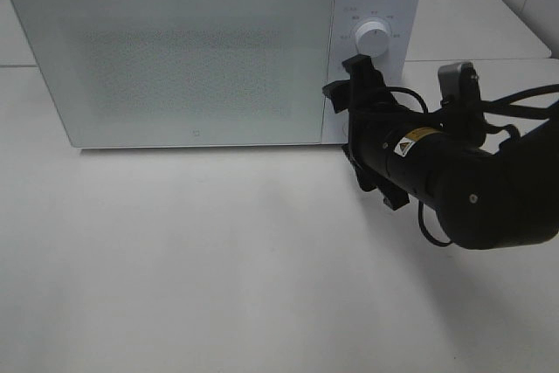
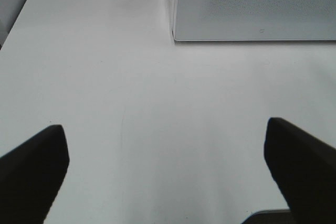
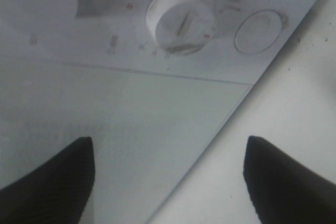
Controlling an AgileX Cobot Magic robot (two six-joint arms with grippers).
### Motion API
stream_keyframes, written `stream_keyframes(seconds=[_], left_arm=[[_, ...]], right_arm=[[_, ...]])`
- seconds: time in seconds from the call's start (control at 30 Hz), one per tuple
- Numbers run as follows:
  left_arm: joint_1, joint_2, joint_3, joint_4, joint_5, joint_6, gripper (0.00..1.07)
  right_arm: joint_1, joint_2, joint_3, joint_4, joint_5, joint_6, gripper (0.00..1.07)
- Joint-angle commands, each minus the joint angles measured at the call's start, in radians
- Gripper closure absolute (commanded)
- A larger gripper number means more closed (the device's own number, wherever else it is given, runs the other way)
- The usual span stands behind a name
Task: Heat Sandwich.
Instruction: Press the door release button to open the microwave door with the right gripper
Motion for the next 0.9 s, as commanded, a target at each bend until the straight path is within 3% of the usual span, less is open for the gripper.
stream_keyframes(seconds=[0.03,0.53,0.9], left_arm=[[0.000,-0.016,0.002,-0.005,-0.003,-0.009,0.10],[0.000,-0.016,0.002,-0.005,-0.003,-0.009,0.10],[0.000,-0.016,0.002,-0.005,-0.003,-0.009,0.10]], right_arm=[[0.002,-0.065,-0.003,-0.078,0.158,-0.148,0.27],[0.002,-0.281,-0.003,-0.160,0.707,-0.823,0.31],[0.002,-0.373,-0.003,-0.203,1.038,-1.057,0.31]])
